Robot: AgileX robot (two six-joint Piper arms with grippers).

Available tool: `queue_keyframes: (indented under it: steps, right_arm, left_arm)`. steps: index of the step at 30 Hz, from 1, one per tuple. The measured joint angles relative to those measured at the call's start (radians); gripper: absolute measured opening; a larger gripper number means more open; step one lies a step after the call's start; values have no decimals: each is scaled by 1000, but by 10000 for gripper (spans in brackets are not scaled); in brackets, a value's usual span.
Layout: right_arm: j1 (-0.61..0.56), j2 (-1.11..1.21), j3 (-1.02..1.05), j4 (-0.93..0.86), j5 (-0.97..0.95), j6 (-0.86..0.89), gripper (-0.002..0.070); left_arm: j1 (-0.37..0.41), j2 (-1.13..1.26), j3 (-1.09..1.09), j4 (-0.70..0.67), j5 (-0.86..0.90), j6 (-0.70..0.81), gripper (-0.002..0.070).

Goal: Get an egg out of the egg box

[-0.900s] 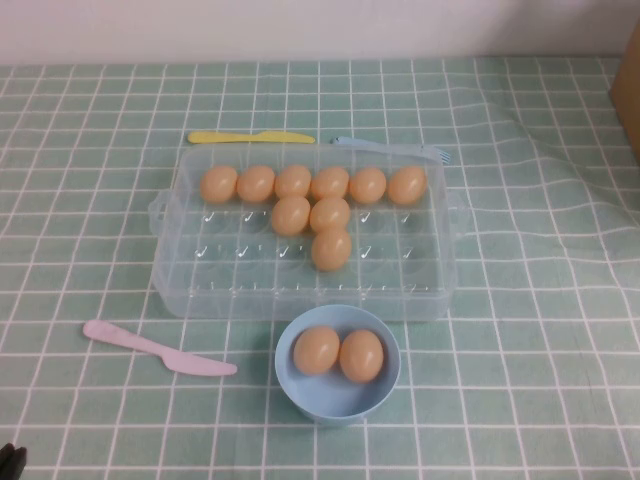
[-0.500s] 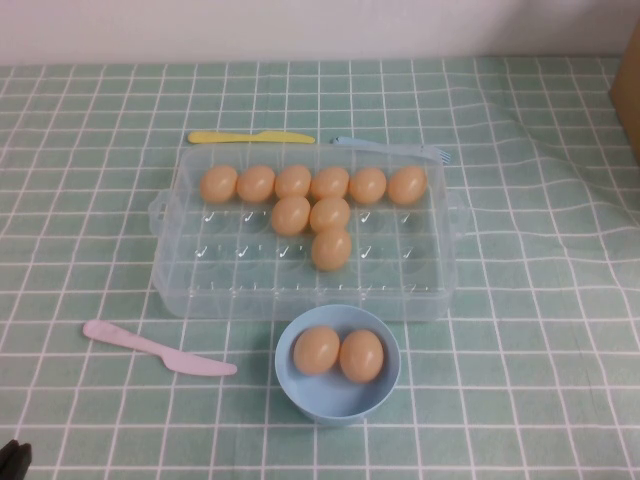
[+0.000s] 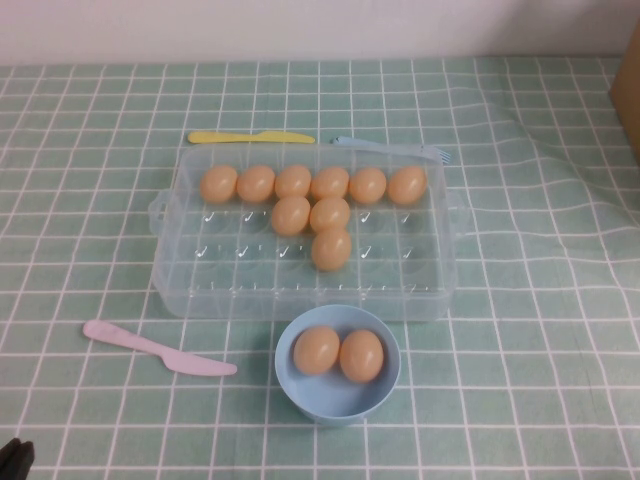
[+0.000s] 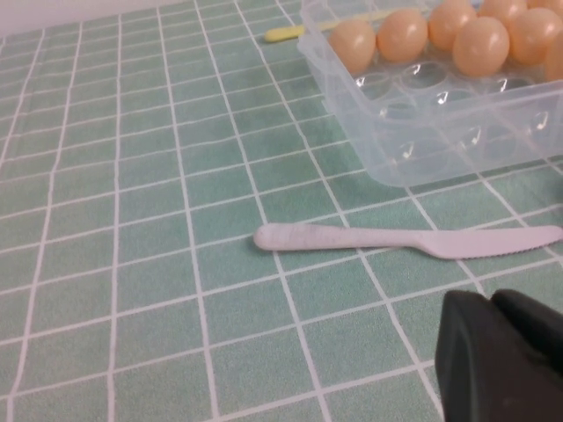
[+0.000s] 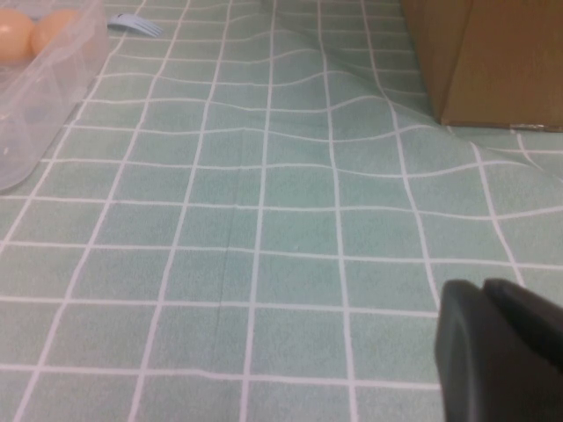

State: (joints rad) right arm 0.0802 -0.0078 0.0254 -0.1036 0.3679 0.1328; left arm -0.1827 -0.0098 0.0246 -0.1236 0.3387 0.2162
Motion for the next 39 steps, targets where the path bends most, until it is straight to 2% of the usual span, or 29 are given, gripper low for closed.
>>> queue_keyframes:
  steps: [8, 16, 27, 33, 39]
  right_arm:
    - [0, 0, 0, 0, 0, 0, -17]
    - [0, 0, 0, 0, 0, 0, -17]
    - [0, 0, 0, 0, 0, 0, -17]
    - [0, 0, 0, 0, 0, 0, -17]
    - [0, 0, 0, 0, 0, 0, -17]
  left_arm:
    - [0, 0, 0, -55, -25, 0, -5]
    - [0, 0, 0, -411, -192, -73, -5]
    - [0, 0, -10, -574, -272, -132, -5]
    - [0, 91, -182, -591, -184, -120, -5]
    - [0, 400, -404, -455, 64, -92, -5]
